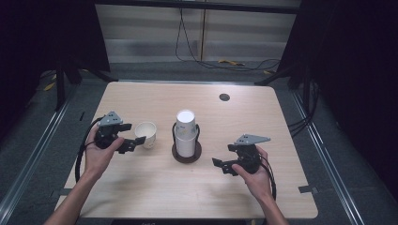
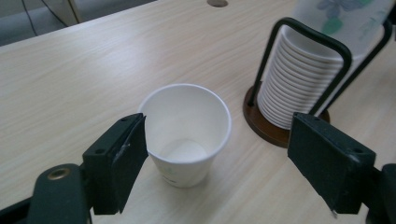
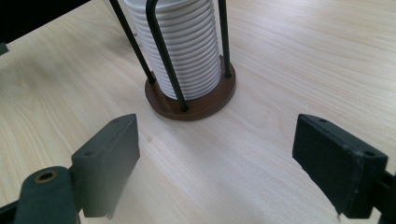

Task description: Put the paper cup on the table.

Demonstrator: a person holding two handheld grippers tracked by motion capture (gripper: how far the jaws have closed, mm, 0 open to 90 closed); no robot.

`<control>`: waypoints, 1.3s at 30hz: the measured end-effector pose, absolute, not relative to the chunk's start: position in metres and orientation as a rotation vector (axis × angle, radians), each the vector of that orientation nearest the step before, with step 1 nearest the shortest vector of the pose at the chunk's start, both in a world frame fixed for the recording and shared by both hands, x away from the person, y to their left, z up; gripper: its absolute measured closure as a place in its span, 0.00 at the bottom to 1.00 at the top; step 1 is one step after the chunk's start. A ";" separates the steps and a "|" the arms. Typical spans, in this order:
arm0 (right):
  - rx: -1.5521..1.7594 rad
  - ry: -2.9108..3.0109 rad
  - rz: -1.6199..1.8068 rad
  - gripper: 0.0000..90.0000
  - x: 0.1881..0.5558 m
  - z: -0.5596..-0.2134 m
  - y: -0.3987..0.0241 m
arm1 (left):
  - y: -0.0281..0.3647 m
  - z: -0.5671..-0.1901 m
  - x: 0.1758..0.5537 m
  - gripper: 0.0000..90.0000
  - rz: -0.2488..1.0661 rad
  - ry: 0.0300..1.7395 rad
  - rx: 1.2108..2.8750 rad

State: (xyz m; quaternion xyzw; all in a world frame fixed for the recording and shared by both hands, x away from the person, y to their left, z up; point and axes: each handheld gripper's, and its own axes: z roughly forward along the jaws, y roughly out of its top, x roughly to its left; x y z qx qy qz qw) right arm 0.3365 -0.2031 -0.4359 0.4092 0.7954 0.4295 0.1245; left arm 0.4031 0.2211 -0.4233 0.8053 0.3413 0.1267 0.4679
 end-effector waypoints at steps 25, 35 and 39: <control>1.247 2.293 1.253 0.16 0.334 -0.447 -0.202 | 0.213 -0.461 0.338 0.20 0.295 0.785 2.007; 1.273 2.301 1.221 0.16 0.326 -0.453 -0.200 | 0.213 -0.480 0.343 0.20 0.228 0.843 1.978; 1.297 2.274 1.212 0.16 0.323 -0.455 -0.205 | 0.214 -0.483 0.344 0.20 0.236 0.840 1.976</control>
